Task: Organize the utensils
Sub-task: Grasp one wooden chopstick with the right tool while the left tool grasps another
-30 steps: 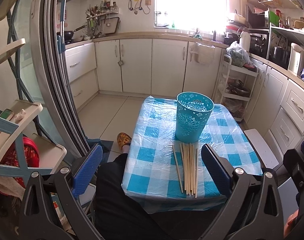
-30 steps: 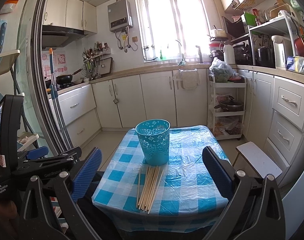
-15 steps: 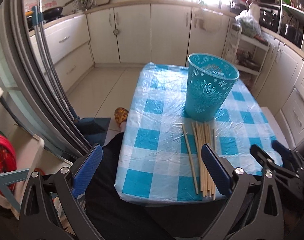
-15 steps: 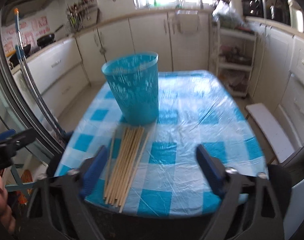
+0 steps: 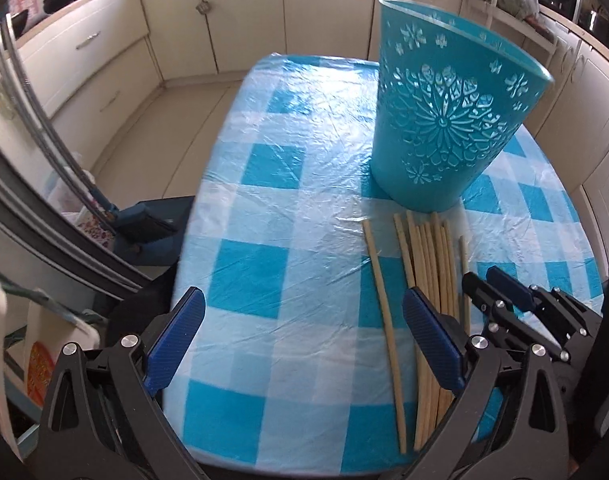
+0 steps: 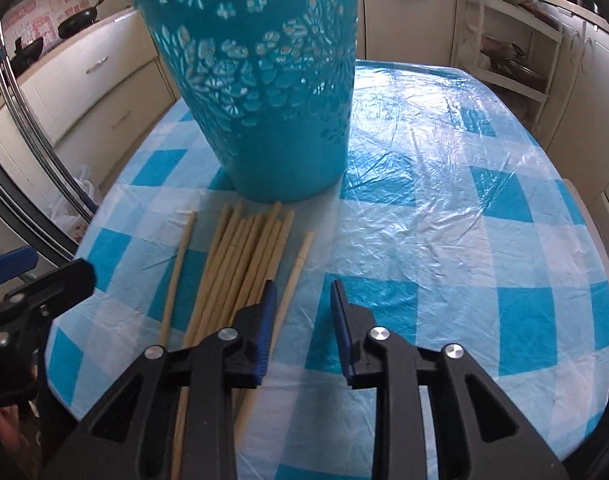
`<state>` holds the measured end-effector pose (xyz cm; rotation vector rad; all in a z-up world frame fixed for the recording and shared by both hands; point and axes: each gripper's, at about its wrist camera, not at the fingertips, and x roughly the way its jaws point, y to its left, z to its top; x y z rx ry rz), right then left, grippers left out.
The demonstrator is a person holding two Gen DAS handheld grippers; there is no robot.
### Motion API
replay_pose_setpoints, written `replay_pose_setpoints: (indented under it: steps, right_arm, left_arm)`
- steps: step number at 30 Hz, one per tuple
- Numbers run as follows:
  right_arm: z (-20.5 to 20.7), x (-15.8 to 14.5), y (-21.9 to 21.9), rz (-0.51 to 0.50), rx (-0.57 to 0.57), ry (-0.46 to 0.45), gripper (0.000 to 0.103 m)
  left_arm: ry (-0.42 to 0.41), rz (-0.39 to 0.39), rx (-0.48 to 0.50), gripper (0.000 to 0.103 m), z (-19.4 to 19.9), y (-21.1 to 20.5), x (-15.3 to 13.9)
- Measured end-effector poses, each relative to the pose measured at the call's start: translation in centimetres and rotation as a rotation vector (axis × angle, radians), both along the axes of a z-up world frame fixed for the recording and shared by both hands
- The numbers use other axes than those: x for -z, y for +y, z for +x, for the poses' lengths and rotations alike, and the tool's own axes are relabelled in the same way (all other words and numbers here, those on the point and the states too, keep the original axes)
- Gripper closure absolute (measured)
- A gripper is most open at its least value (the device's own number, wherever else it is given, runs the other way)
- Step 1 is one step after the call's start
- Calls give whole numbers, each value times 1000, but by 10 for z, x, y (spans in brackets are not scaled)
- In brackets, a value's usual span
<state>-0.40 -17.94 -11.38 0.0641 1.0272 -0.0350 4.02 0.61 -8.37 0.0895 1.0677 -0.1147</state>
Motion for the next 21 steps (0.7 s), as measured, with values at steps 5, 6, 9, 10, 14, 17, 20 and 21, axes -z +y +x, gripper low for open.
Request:
replay_pose_setpoints:
  steps: [5,6,9,10,14,17,20,21]
  right_arm:
    - [2,0,2,-19,-66,-18,90]
    - [3,0,0,-2,-78,-21,92]
    - [8,0,-12,20,-100,-20,96]
    - [10,0,-18,31,-104,-17,96]
    - [14,-1,-36,96,-108,-7,97]
    - [16,-2,-42,117,-96,-10,97]
    - [15,-3,-44,108,-97,-17,97]
    - [14,-3,-42,107,-98,-19,97]
  left_arm:
    - [27,1,9,8,23,-17,19]
    - [33,11,6,8,28,-19,23]
    - [52,35,0,13,39,-24,35]
    - [57,42,-2,20,41,-25,38]
    - [49,21,0,33,48,-27,44]
    - [38,15,35,51,49,-33,43]
    - [37,2,86,84,50,-40,41]
    - [47,-10,107,94,51,-42,40]
